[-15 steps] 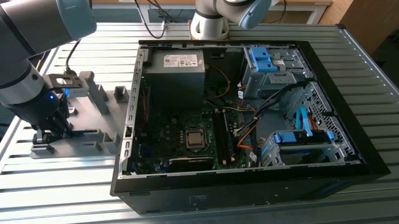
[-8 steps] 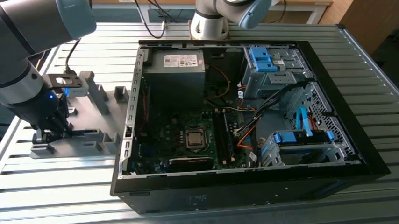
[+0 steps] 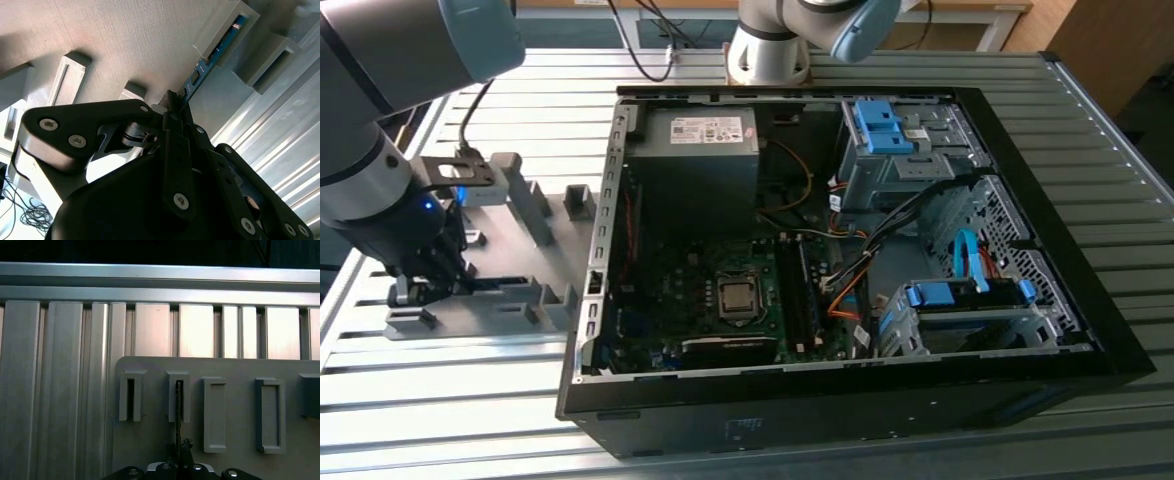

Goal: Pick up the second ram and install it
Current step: 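Pick up the second ram and move it above second insertion slot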

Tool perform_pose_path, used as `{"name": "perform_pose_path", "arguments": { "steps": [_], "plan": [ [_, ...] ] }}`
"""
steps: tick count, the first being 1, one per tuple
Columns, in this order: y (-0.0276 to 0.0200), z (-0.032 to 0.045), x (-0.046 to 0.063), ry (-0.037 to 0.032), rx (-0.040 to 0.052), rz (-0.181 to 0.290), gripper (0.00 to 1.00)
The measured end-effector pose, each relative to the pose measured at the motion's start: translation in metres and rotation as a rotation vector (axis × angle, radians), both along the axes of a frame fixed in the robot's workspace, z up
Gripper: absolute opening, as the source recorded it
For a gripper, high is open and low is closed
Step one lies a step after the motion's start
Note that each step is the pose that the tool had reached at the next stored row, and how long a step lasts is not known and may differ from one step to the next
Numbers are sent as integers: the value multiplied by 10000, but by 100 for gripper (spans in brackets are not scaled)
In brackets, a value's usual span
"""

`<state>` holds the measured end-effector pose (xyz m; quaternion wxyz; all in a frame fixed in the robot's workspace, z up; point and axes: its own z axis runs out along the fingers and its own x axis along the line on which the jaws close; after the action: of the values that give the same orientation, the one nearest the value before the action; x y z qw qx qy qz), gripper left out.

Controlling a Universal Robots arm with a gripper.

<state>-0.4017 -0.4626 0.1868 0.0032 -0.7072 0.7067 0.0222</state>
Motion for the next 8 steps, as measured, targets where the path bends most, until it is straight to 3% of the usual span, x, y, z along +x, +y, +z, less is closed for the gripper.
{"name": "perform_pose_path", "arguments": {
  "steps": [8],
  "plan": [
    [0, 23, 0, 0, 0, 0, 14]
  ]
}}
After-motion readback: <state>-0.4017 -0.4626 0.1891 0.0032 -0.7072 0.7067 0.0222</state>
